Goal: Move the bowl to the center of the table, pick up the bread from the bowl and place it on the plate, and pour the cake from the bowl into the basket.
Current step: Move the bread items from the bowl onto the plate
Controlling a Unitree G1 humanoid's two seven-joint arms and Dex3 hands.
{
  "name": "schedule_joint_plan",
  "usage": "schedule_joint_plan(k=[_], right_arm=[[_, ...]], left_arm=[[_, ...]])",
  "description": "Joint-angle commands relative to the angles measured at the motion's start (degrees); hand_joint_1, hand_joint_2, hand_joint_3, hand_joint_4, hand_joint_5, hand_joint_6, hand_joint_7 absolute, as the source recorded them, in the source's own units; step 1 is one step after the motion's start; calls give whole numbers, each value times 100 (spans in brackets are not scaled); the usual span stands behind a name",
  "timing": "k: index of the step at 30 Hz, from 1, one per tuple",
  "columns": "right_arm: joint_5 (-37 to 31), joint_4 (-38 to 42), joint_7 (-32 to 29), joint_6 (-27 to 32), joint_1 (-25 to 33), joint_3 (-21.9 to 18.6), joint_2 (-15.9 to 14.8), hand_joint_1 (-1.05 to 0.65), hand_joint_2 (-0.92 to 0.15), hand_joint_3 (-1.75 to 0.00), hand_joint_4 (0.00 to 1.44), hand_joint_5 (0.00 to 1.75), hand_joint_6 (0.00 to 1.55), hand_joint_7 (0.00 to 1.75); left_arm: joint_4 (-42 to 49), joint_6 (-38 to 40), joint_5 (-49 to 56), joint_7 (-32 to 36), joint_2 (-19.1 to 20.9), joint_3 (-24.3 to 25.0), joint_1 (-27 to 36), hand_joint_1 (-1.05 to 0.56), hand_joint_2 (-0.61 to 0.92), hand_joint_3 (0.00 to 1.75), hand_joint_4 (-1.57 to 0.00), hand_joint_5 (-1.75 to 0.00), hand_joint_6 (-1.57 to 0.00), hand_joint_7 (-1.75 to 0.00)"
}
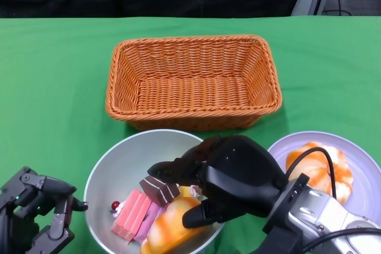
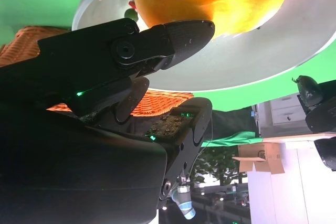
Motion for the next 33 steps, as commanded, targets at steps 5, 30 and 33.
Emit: schedule_joint_plan(k=[5,30,33], right_arm=[[-194,449,-509,184,-230,117,193,-66,-92,-5,84,2,65,1],[-170,2725,-2015,1134,-1546,376,1218,-64,-92,-7,98,6,73,2],[23,2878,-2017,1178,-1719,296,1297,-61,-92,-7,98,5,72,1]], left_arm=[[70,-82,-40,22,40,23,3,-3,65,93,-77,-145,-76,-125],[227,-190,-136,-53,60,-26,-33,-2,65,92,-77,-147,-77,-125],[225,-187,-103,-20,42,-34,-32,-1,65,94,-78,-148,-77,-126]])
